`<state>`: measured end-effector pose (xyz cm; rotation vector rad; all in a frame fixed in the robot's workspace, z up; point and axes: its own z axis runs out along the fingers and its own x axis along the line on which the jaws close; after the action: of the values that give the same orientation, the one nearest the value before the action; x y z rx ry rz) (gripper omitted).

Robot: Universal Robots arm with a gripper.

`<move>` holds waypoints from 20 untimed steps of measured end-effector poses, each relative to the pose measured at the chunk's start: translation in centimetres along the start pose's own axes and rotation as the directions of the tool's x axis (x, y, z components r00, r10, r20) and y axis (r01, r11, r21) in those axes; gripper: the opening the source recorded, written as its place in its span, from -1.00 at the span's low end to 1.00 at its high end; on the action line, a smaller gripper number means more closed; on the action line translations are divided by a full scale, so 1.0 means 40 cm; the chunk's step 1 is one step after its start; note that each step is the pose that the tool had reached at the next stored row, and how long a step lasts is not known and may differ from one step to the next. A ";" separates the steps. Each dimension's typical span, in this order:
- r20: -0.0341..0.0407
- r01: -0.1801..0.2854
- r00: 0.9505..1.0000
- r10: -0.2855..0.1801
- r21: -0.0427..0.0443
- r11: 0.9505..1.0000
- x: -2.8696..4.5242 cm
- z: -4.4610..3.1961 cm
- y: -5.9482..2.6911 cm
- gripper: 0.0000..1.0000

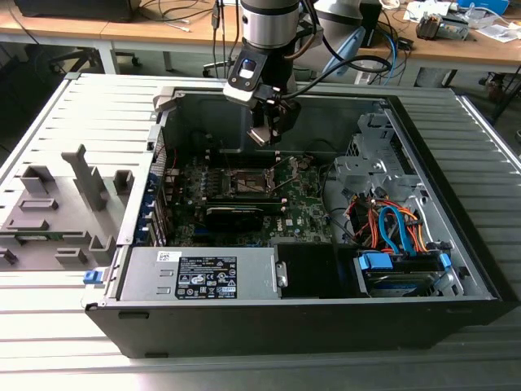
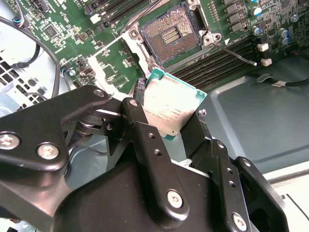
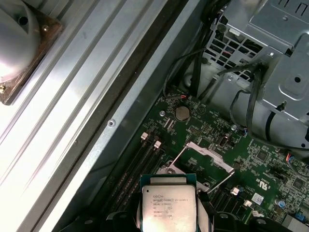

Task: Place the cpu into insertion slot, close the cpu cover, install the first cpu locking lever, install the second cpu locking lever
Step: 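Place the cpu into insertion slot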

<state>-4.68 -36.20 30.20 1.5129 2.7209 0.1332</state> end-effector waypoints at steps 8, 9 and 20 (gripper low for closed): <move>0.000 -0.006 1.000 0.006 0.000 1.000 0.000 0.000 0.000 0.08; 0.001 -0.007 1.000 0.007 0.000 1.000 0.000 0.000 0.000 0.08; 0.001 -0.015 1.000 0.015 0.000 1.000 0.000 0.000 0.000 0.08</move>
<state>-4.68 -36.20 30.20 1.5335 2.7087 0.1329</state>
